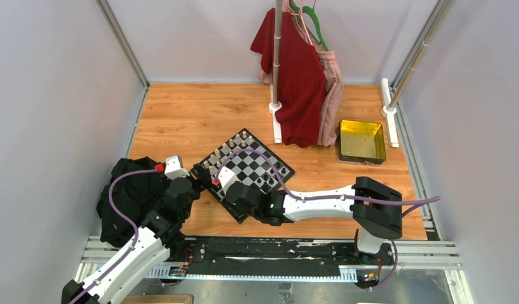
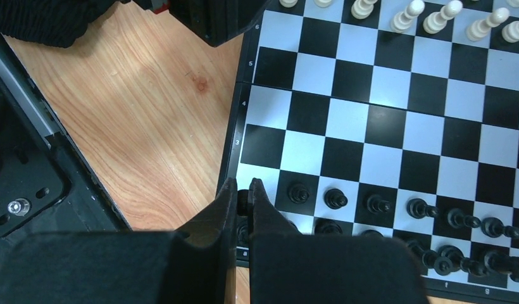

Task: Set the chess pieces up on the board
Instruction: Place the chess piece on the chessboard.

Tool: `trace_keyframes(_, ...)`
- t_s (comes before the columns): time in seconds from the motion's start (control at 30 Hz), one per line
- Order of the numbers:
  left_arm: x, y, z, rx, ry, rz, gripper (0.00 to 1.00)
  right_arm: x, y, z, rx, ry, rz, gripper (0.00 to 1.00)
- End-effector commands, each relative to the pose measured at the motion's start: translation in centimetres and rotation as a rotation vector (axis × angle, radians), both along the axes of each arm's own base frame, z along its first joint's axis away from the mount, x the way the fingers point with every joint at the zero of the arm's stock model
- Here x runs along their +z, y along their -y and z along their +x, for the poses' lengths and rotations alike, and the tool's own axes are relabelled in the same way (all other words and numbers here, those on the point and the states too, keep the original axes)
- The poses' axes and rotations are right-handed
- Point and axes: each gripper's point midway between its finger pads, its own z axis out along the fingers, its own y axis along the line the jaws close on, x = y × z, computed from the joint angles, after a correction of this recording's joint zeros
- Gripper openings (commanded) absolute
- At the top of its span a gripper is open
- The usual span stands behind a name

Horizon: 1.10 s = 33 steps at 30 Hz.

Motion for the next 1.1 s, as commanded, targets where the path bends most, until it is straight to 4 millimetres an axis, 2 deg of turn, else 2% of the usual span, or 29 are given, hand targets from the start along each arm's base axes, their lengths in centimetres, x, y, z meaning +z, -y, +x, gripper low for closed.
trace_keyframes(0.0, -0.1, -0.3, 0.0, 0.021, 0.011, -0.006, 1.0, 0.2, -1.7, -0.6, 0.025, -0.001, 0.046, 0.0)
trace_keyframes(0.6, -0.1, -0.2, 0.0, 0.016, 0.011, -0.005, 1.0, -3.2, -1.4, 0.1, -0.005, 0.012, -0.021, 0.0)
trace_keyframes(1.07, -0.1, -0.1, 0.1, 0.012, 0.011, -0.005, 1.0, -4.8, -0.7, 1.1, -0.029, 0.014, -0.055, 0.0)
